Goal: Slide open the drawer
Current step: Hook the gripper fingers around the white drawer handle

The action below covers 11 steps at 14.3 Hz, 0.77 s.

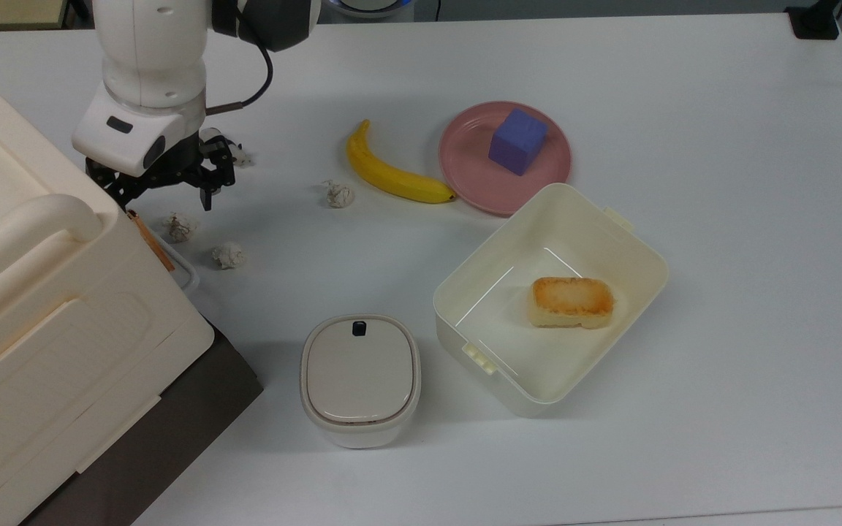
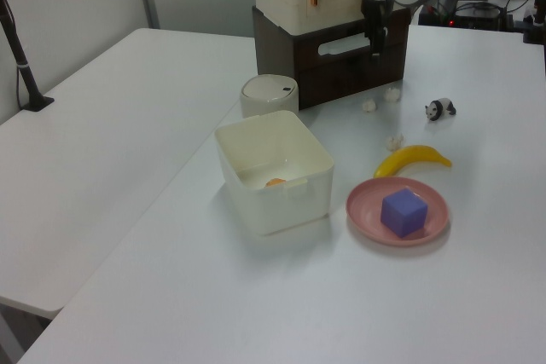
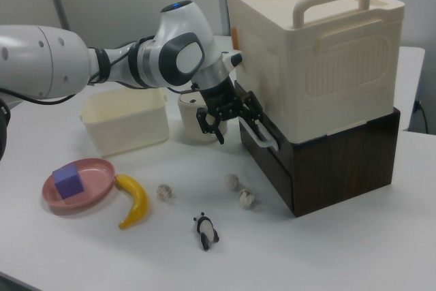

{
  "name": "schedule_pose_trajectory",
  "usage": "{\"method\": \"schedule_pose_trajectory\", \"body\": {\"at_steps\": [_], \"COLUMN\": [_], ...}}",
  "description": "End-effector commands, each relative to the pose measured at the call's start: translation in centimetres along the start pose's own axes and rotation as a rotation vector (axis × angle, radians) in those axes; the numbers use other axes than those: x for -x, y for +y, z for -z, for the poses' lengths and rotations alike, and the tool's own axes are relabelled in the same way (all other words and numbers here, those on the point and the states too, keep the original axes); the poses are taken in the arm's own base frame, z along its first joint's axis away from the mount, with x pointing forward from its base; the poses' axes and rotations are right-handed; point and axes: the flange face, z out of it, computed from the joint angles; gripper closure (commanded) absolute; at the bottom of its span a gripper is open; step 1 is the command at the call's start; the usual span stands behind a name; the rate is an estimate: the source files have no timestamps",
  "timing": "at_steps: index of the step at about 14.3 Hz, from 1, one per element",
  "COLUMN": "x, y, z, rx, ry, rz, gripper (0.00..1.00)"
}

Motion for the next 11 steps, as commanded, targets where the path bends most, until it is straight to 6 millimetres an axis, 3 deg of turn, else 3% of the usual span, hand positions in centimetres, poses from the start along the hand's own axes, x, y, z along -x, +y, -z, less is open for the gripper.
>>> {"method": "schedule_pose_trajectory", "body": {"at_steps": [1,11], "x": [-0.35,-0.53], "y": [-0.23,-0.98], "z": [-0.14,-0.59], "rx": [0.025,0.014], "ry": [0.007,-0.006], "rz": [-0.007,0.004], "gripper": [0.0,0.0]}}
